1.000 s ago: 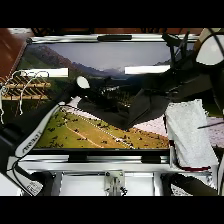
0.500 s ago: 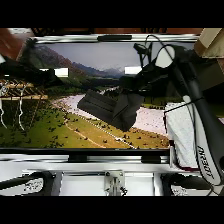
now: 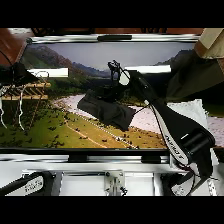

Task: Fold the shirts.

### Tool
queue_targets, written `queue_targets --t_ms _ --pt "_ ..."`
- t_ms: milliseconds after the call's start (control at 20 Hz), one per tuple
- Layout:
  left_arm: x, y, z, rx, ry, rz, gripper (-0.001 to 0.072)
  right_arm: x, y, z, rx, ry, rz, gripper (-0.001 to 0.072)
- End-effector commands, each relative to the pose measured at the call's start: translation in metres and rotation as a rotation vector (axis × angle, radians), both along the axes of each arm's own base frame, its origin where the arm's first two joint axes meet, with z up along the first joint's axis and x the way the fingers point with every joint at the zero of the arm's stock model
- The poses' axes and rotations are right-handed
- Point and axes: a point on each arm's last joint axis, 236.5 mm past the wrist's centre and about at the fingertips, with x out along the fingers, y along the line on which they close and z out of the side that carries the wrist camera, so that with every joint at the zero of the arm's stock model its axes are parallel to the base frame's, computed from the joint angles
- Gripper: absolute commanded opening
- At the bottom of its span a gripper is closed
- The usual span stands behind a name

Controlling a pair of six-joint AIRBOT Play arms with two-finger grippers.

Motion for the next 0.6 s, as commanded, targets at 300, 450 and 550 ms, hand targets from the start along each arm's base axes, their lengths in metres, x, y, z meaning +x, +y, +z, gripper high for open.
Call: queue_targets --t_ms 300,450,550 --pt "0.0 -0.001 -0.013 0.007 0.005 -0.011 0.0036 0.01 -0.059 0.034 -0.072 -0.068 0.038 0.0665" --pt "0.0 -0.001 -0.015 0.007 0.008 -0.01 0.0036 -0.01 -0.181 0.009 -0.432 0.086 0.047 0.0664" --pt "0.0 -0.001 -0.015 0.01 0.006 -0.015 0.0036 -0.036 -0.238 -0.013 -0.541 0.25 0.019 0.0662"
